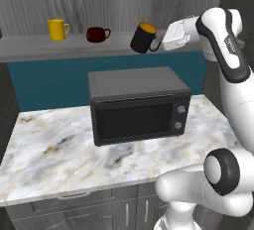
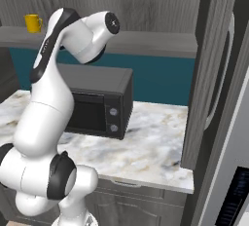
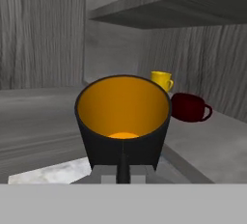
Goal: Pick the mug on the counter and place it in the cabinet with the handle facing the right, like the mugs already inside.
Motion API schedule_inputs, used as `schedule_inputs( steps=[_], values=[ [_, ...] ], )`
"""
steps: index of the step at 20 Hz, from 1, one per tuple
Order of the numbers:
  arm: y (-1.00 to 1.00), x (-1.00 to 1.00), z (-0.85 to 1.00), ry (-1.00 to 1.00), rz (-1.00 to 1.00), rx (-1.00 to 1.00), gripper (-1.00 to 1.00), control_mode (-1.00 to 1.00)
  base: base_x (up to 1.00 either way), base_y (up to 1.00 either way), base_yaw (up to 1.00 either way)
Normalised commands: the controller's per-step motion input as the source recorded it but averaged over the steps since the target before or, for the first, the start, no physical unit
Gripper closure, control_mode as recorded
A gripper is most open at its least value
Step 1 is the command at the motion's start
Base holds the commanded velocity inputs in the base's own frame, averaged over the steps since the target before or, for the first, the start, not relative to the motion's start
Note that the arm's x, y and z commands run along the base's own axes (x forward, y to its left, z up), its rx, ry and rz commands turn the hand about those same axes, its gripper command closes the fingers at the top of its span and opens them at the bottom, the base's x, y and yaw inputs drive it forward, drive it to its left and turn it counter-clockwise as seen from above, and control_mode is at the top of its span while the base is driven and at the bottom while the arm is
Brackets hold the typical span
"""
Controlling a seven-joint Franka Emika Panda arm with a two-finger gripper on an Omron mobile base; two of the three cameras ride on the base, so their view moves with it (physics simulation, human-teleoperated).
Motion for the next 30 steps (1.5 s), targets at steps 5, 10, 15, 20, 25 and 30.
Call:
schedule_inputs(
  steps=[5,10,15,20,25,30],
  values=[
    [-0.04,0.15,0.00,0.00,0.00,0.00,1.00,-1.00,0.00,0.00,0.00],
    [-0.05,0.20,-0.04,0.00,0.01,0.00,1.00,-1.00,0.00,0.00,0.00],
    [-0.05,0.27,-0.09,0.00,0.02,0.00,1.00,-1.00,0.00,0.00,0.00],
    [-0.04,0.31,-0.05,0.01,0.02,0.00,1.00,-1.00,0.00,0.00,0.00],
    [-0.04,0.34,-0.03,0.01,0.02,0.00,1.00,-1.00,0.00,0.00,0.00],
    [-0.04,0.38,-0.06,0.02,0.01,0.00,1.00,-1.00,0.00,0.00,0.00]
  ],
)
